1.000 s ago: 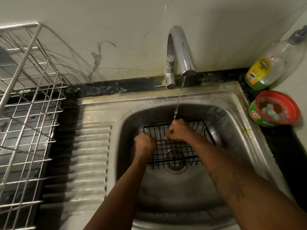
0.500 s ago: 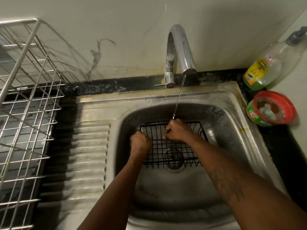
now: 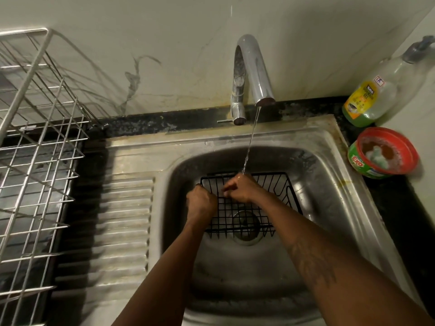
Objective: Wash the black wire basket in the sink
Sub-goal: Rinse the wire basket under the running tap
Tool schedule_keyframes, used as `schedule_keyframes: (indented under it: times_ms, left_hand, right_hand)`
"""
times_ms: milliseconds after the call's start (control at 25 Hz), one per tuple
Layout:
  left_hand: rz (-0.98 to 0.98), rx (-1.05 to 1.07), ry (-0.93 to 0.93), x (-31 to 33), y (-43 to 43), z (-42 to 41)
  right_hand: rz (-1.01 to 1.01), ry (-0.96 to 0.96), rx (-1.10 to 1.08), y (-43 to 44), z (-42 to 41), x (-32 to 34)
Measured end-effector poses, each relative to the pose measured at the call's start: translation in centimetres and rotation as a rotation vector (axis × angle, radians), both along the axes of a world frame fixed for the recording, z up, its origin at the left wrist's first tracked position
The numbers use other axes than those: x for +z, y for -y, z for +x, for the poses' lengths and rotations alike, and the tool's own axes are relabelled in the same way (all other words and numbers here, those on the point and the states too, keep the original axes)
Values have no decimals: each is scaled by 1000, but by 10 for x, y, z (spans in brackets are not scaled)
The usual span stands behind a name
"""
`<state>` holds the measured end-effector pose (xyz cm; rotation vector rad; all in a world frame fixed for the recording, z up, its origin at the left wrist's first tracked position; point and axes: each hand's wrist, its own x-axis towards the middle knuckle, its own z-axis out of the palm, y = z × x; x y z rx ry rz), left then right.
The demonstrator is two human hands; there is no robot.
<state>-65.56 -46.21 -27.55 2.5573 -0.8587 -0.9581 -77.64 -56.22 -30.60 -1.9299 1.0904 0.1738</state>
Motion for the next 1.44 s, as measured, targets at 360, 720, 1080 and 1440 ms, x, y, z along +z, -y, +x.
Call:
schedule_keyframes:
  times_ms: [360, 720, 1080, 1440]
  left_hand:
    - [-47, -52, 8, 6, 5, -21]
    - [-10, 35, 39, -4, -9, -2]
    - [-64, 11, 15, -3, -19, -6]
    - [-174, -163, 337, 24, -12, -2]
  right_hand:
    - [-224, -97, -39, 0, 11, 8]
    - [-172, -209, -311, 17, -47, -2]
    - [-253, -162, -431, 2, -33, -1]
    - [-550, -198, -448, -32, -6, 10]
